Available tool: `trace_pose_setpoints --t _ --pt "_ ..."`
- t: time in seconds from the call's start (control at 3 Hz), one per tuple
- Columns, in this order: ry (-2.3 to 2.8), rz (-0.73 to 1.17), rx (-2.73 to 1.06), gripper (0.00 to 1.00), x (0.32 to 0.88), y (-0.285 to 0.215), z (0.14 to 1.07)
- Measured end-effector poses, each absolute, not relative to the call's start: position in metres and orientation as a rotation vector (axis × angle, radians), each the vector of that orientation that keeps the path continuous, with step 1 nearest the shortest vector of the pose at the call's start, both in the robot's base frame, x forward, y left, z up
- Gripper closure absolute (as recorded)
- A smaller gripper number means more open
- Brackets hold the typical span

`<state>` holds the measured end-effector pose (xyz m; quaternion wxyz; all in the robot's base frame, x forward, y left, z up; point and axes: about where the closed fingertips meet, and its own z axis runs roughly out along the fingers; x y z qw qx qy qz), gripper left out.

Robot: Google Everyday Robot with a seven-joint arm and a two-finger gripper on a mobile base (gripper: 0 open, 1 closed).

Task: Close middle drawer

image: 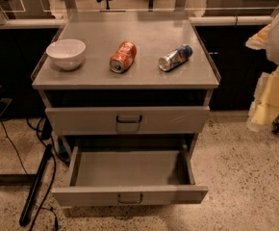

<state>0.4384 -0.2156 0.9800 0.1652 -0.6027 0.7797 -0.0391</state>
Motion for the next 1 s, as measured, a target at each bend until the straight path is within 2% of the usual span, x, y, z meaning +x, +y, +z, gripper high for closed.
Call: trace_pose_setpoints --t 0.33,0.67,1.0 --pt "2.221 -0.111 -1.717 0.00 0.4384 -0.2156 0.9800" --pt "2.221 -0.111 -1.717 0.10 0.4384 -0.2156 0.9800" --pt "2.221 -0.111 -1.717 0.27 0.4384 -0.2156 0.9800"
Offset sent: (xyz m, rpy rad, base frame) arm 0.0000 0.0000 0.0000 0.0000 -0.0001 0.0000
